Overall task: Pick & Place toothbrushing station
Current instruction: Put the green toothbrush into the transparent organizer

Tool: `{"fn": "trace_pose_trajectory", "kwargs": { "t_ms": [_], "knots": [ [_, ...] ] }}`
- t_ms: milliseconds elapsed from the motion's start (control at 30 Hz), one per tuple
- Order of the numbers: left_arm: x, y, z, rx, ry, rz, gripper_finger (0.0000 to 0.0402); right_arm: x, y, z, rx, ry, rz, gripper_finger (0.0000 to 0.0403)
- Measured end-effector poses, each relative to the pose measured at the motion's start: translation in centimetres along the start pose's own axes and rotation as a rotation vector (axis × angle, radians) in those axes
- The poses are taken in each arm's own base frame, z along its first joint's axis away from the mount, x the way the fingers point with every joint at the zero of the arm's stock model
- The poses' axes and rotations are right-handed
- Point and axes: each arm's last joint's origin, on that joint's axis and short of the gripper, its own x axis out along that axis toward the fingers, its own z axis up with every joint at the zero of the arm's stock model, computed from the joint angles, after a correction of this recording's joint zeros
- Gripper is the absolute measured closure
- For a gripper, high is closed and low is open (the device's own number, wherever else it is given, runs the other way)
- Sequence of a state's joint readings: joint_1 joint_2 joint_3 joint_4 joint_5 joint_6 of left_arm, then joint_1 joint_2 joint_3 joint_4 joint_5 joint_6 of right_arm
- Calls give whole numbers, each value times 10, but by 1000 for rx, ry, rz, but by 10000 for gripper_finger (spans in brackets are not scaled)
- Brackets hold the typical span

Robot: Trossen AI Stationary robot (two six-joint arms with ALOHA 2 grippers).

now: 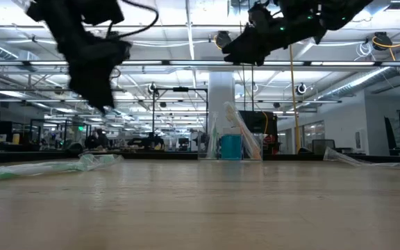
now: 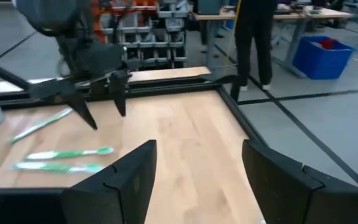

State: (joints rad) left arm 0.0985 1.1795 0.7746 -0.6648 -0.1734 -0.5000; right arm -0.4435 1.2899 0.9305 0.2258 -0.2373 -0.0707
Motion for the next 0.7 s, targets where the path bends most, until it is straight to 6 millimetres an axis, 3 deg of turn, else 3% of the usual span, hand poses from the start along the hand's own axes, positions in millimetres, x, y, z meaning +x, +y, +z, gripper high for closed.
{"fn": "trace_pose_trajectory", "kwargs": {
  "t_ms": [100,267,700],
  "knots": [
    [-5,-6,-23,-140,184,19,117,-9,8,-7,-5,-35,15,176],
    [-15,-19,-49,-537,447,35,117,-16,16,-22,6,-122,29,177],
    [-28,-54,-102,-1053,672,387,117,-21,21,-48,31,-162,42,177]
  ]
}}
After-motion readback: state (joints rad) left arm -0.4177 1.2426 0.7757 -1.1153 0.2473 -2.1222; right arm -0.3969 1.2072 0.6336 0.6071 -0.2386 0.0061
